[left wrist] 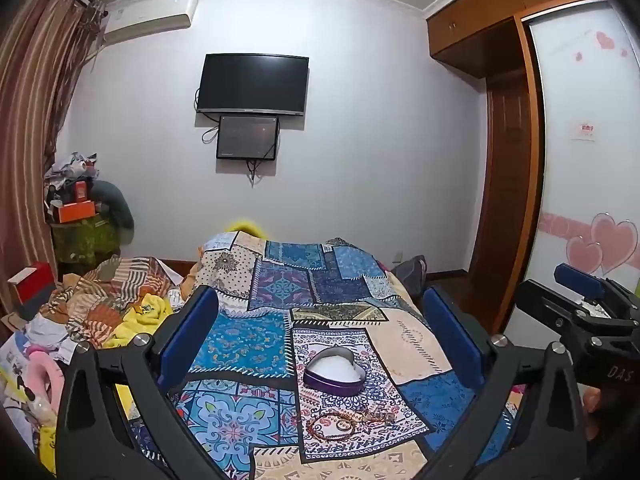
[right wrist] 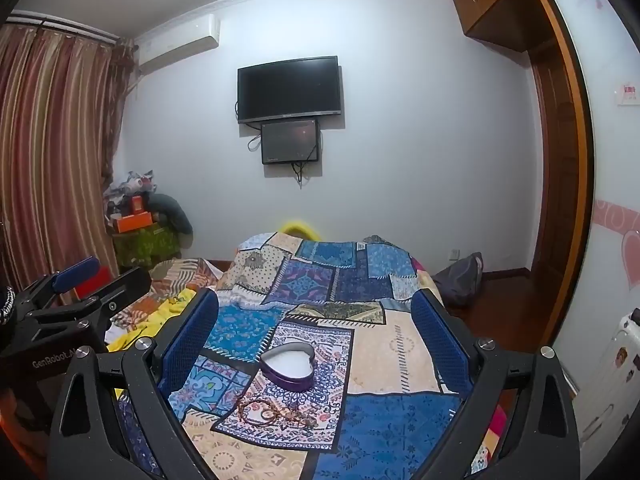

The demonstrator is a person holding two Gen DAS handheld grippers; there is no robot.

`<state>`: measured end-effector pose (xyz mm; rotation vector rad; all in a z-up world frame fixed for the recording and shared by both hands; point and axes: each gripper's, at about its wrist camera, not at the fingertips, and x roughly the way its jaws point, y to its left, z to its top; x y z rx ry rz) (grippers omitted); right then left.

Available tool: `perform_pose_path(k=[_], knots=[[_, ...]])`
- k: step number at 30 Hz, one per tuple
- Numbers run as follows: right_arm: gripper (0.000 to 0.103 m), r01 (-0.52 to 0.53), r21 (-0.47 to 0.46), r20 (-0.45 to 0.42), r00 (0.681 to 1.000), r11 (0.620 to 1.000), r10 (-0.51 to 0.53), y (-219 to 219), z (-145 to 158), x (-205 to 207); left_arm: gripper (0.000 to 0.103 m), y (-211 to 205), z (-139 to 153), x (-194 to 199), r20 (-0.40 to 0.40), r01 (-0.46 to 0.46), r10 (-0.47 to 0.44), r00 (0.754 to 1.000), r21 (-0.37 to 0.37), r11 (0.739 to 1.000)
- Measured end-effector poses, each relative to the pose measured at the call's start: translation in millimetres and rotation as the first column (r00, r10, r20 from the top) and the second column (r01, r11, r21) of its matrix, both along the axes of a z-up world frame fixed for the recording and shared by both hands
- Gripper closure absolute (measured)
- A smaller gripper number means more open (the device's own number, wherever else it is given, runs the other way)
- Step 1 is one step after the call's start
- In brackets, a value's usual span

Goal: Organize jewelry

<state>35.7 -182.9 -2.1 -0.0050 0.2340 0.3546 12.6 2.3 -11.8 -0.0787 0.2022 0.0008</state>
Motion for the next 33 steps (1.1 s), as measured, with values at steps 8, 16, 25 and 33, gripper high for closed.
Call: perform_pose_path(k=[8,16,25,33], knots=[[0.007,0.0,0.003,-0.01,1.0,1.0,0.0,-2.9,1.3,2.2,0.0,0.6,0.1,2.1,-0.007,0.0,0.0,1.0,-0.004,1.0],[0.007,0.005,0.006,-0.014,1.0,1.0,-0.005,-4.9,2.8,3.7,0.0,1.5,-0.3,4.4,-0.015,0.001,-0.001,1.0,-0.005,1.0],[0.007,0.005,0.006,-0.014,1.0,1.0,-0.005,-4.8,3.3,3.5,0.0,0.3,-0.8,4.3,-0.02,0.003,-0.003,1.0,-0.007,1.0],[0.007,0.005,0.005,-0.013,1.0,1.0,-0.005,-5.3,3.1,4.4,0.0,-0.2,-0.9,5.1,-0.02,0.001,-0.002,1.0,-0.007,1.0]])
